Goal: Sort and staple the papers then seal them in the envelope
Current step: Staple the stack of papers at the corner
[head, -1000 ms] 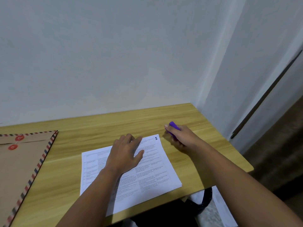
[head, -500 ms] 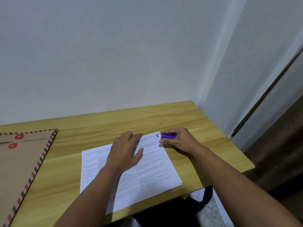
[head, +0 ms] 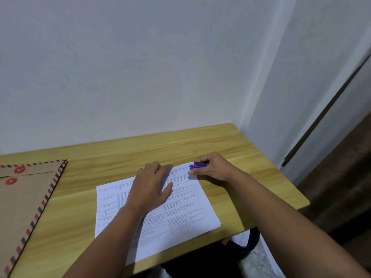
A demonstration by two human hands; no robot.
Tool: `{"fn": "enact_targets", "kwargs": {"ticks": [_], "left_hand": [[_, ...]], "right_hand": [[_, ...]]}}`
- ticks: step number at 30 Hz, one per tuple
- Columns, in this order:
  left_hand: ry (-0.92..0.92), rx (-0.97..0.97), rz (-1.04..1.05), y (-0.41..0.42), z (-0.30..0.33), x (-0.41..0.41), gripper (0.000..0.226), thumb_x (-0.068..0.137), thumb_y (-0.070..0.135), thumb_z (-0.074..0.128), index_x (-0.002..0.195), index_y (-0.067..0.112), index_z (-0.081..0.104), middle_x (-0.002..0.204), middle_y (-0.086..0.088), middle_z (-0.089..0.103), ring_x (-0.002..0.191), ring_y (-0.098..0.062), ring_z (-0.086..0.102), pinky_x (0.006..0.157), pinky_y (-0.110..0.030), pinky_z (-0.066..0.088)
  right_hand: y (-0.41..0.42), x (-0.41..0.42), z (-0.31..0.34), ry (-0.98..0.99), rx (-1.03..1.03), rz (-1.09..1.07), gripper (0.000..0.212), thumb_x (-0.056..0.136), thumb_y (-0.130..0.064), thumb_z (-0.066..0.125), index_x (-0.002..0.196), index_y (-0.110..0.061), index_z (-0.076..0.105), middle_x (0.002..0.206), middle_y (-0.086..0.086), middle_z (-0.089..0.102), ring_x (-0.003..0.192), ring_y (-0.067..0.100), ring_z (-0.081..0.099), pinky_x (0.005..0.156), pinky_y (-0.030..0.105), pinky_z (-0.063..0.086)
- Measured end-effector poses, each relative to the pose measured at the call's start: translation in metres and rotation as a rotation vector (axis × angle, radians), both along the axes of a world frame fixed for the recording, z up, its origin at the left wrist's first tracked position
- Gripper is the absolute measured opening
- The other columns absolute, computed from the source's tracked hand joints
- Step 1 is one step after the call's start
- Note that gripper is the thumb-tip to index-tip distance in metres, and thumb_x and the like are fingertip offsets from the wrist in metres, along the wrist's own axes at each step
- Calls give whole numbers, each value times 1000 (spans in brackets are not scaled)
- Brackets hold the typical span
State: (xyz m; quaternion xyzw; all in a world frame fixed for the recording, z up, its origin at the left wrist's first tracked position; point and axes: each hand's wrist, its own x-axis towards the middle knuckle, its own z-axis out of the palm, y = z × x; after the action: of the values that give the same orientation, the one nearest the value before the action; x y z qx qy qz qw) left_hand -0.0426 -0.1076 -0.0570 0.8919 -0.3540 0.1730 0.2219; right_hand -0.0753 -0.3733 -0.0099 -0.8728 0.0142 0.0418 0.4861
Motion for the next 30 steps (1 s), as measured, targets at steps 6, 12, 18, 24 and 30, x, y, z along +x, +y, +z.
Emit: {"fn": "enact_targets", "kwargs": {"ticks": [6, 12, 18, 24, 30], "left_hand": [[-5, 1, 1, 1, 1, 0, 51, 83, 44, 68, 130, 26, 61, 94, 9, 49, 84, -18, 50, 74, -38, 45], [-5, -4, 2, 2, 1, 0, 50, 83, 44, 68, 130, 26, 61, 94, 10, 48, 84, -17, 49, 74, -37, 44], [0, 1, -2, 1, 0, 0, 50, 84, 44, 67, 130, 27, 61, 94, 11, 47, 84, -17, 49, 73, -37, 44], [1, 2, -11, 1, 0, 0, 49, 84, 44, 66, 130, 27, 61, 93, 10, 47, 85, -18, 50, 73, -38, 45], [6, 9, -7, 1, -1, 0, 50, 85, 45, 65, 131, 27, 62, 93, 10, 48, 85, -17, 50, 73, -38, 45]], "right_hand": [[1, 2, 2, 20, 18, 13, 31, 76, -38, 92, 56, -31, 70, 60, -12, 48, 60, 7, 42, 62, 22, 35], [2, -1, -2, 5, 56, -37, 29, 73, -39, 93, 85, -14, 82, 76, 0, 65, 70, 8, 54, 69, 24, 43], [4, -1, -7, -13, 101, -53, 31, 74, -33, 94, 84, -6, 81, 74, 4, 65, 69, 10, 54, 67, 24, 43], [3, 2, -6, 26, 97, -10, 39, 73, -25, 95, 79, 3, 68, 69, 3, 57, 64, 9, 49, 61, 19, 41], [1, 7, -4, 72, 66, 10, 39, 71, -28, 96, 79, 0, 71, 68, -1, 59, 63, 10, 50, 64, 22, 40]]}}
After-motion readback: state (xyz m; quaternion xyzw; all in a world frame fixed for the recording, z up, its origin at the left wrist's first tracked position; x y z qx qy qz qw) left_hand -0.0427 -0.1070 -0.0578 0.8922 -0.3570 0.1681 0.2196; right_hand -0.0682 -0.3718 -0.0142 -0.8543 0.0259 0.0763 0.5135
